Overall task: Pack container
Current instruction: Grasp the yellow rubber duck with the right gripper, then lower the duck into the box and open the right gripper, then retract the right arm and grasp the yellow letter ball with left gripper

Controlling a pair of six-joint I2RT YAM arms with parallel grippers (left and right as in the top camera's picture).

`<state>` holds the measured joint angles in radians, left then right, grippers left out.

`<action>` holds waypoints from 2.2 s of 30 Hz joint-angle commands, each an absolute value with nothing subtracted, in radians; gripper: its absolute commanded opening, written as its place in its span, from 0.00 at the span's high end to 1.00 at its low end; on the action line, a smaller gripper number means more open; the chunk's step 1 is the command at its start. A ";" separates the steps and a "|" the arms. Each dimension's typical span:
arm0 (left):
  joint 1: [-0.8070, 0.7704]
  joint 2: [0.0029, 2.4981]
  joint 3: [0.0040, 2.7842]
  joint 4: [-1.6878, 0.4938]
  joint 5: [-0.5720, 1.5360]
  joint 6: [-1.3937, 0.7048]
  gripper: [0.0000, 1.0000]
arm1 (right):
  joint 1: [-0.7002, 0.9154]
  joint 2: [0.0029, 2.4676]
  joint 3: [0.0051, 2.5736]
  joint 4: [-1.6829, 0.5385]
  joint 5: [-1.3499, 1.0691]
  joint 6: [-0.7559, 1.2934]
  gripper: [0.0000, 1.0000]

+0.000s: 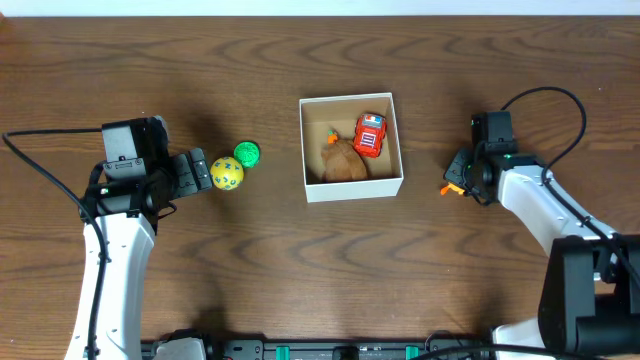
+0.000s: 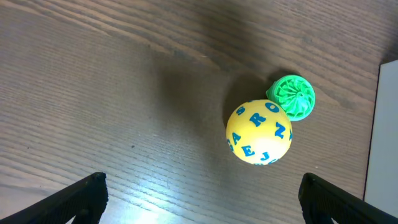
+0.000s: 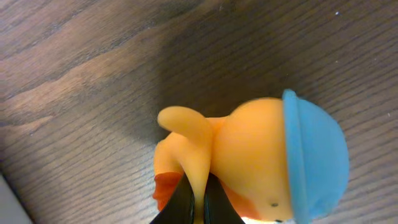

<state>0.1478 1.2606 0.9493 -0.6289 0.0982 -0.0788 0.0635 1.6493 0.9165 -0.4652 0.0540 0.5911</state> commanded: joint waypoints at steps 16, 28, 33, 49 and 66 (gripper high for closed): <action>0.152 1.267 0.967 -0.632 0.097 -0.088 0.02 | 0.361 1.366 1.128 -0.470 -0.113 0.657 0.99; 0.152 1.267 0.967 -0.632 0.097 -0.088 0.02 | 0.518 1.646 1.129 -0.098 -0.052 0.662 0.99; 0.152 1.267 0.967 -0.632 0.097 -0.088 0.02 | 0.518 1.765 1.131 -0.001 -0.095 0.672 0.89; 0.152 1.267 0.967 -0.632 0.097 -0.088 0.02 | 0.451 1.517 1.131 -0.160 -0.129 0.518 0.33; 0.136 1.273 0.968 -0.506 0.381 -0.138 0.02 | -0.102 1.318 1.129 -0.688 -0.128 0.553 0.01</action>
